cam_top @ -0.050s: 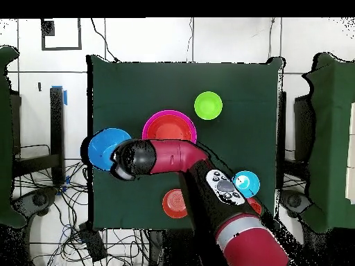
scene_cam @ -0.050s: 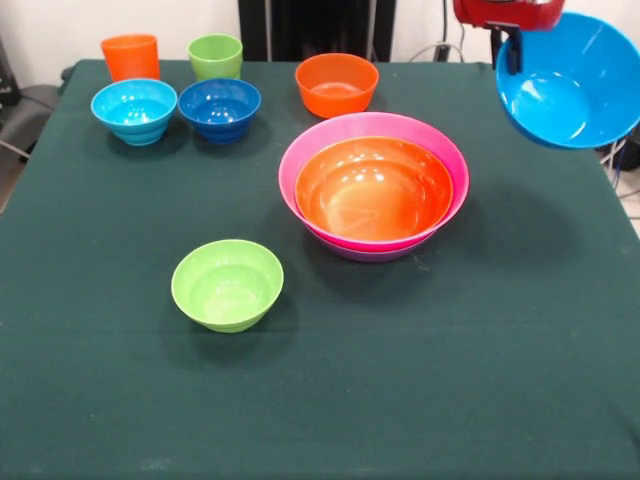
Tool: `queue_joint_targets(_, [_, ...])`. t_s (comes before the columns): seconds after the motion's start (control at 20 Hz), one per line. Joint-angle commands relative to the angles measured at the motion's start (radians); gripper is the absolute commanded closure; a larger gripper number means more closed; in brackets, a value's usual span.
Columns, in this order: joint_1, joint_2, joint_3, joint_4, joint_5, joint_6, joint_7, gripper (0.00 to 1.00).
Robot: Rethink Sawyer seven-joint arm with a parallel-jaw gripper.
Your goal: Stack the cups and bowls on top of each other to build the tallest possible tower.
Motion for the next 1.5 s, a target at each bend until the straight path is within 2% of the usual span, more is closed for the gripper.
queue_joint_targets(0.05, [-0.031, 0.020, 0.089, 0.005, -0.140, 0.078, -0.247, 1.00])
queue_joint_targets(0.15, [-0.055, 0.082, 0.092, -0.051, -0.166, 0.113, -0.288, 1.00])
queue_joint_targets(0.2, [-0.057, 0.088, 0.096, -0.068, -0.176, 0.129, -0.293, 1.00])
queue_joint_targets(0.45, [-0.078, 0.043, 0.149, -0.038, -0.152, 0.140, -0.224, 1.00])
queue_joint_targets(0.7, [-0.098, 0.071, 0.162, -0.046, -0.176, 0.128, -0.221, 1.00])
queue_joint_targets(0.9, [-0.133, 0.081, 0.189, -0.035, -0.168, 0.141, -0.229, 1.00])
queue_joint_targets(1.0, [-0.149, 0.048, 0.211, -0.008, -0.147, 0.173, -0.221, 1.00])
queue_joint_targets(1.15, [-0.188, -0.045, 0.260, 0.089, -0.115, 0.168, -0.192, 1.00])
queue_joint_targets(1.5, [-0.259, -0.161, 0.343, 0.261, -0.080, 0.076, -0.099, 1.00])
